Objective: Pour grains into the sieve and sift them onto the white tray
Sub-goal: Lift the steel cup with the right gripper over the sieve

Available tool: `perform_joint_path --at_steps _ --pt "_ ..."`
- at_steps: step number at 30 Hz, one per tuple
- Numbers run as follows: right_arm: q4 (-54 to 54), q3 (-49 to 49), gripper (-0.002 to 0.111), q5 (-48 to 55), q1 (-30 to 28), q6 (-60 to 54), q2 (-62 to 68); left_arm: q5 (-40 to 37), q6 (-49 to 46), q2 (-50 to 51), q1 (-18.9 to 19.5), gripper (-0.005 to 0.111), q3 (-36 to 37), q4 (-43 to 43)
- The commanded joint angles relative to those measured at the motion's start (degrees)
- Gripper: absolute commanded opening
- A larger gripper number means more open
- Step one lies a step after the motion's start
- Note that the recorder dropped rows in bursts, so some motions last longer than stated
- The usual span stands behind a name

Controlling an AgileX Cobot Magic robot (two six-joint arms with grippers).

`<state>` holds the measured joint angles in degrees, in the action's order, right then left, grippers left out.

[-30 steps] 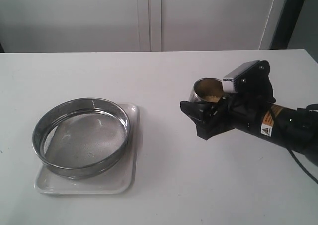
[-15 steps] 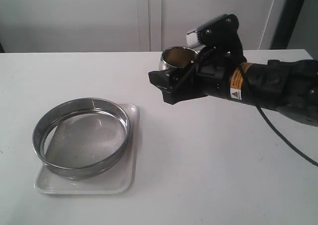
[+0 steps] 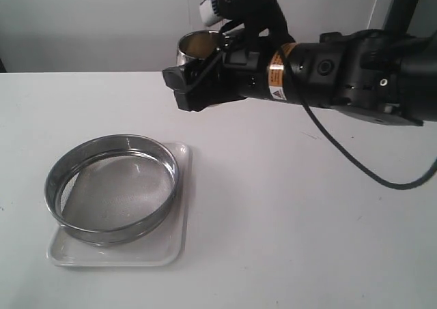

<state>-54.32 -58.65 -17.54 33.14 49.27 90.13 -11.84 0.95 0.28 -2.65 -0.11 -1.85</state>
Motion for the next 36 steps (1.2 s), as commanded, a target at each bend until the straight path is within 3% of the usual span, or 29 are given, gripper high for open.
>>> perform_joint_path --at_steps 1,28,36 --pt "-0.30 -3.28 0.000 0.99 2.58 0.69 2.81 0.18 0.14 -0.28 0.21 0.000 0.11 -0.04" --pt "-1.25 -18.05 0.000 11.25 13.39 -1.52 22.05 0.18 0.14 -0.28 0.21 0.000 0.11 -0.04" --pt "-4.62 -21.26 0.000 19.33 15.61 -2.70 24.71 0.18 0.14 -0.28 0.21 0.000 0.11 -0.04"
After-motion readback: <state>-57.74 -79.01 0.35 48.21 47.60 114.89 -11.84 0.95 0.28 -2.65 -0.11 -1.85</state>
